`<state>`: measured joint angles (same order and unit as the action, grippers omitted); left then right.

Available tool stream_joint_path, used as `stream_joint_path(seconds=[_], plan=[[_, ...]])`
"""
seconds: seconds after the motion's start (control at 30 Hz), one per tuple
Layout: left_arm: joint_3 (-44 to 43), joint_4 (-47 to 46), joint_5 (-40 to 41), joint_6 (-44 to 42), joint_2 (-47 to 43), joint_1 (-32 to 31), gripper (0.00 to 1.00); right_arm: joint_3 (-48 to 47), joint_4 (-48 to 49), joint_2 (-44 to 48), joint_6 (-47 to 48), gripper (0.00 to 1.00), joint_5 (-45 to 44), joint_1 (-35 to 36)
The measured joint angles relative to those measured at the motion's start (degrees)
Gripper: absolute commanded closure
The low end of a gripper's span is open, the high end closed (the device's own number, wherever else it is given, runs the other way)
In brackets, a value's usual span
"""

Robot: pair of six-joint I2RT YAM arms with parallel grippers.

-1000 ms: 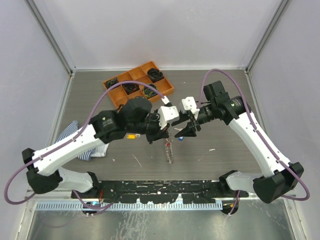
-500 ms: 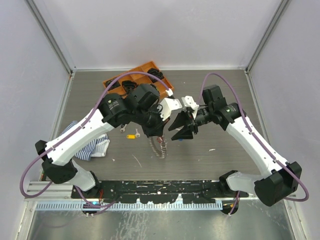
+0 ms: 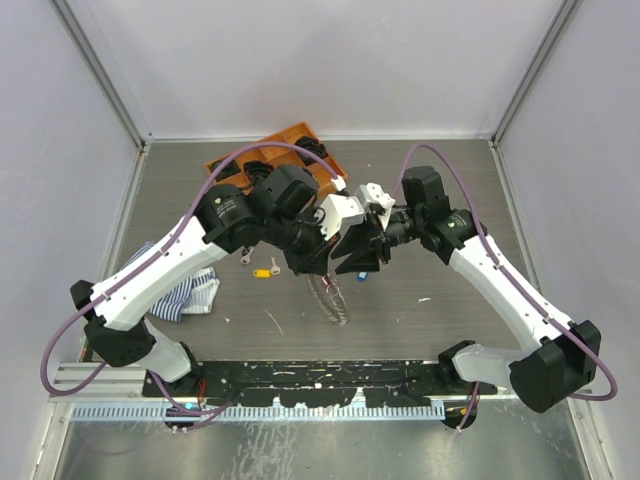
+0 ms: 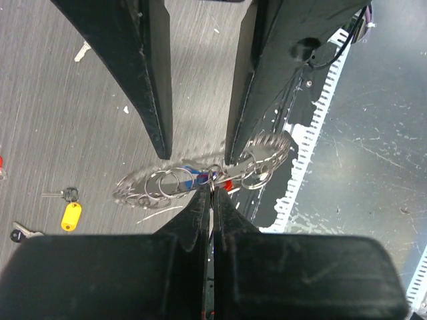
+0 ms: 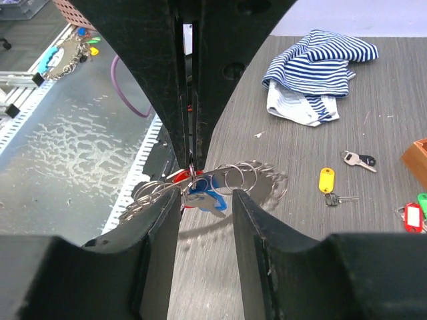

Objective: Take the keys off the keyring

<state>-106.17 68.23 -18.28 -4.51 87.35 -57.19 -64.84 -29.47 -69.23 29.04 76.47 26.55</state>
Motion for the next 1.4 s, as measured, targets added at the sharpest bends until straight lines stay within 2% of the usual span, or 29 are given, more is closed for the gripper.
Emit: stream_joint_path(seconds=[0.23, 0.57, 0.8, 1.13, 1.4], plan=[[0.0, -0.1, -0.5, 0.6, 0.0, 0.5, 1.0, 1.6, 3.4, 0.0, -4.3, 0.65, 0.8, 0.6], [0.5, -1.2, -0.8, 1.3, -0.4, 0.8, 1.0, 2.7, 8.2, 0.0, -9.8, 0.65, 2.3, 1.0], [7.4, -6.1, -1.1, 2.7, -4.2, 1.1, 1.0, 2.7, 9.6, 0.0, -12.8, 0.67, 3.0, 0.4], [9.2, -9.7, -1.0, 4.0, -6.5, 1.3, 1.0, 2.9, 11.4, 0.0, -14.8, 0.65, 3.2, 0.3], [10.8, -11.6, -1.0, 4.7, -7.9, 1.4, 1.0, 4.4, 14.2, 0.0, -17.9, 0.73, 3.6, 0.3]])
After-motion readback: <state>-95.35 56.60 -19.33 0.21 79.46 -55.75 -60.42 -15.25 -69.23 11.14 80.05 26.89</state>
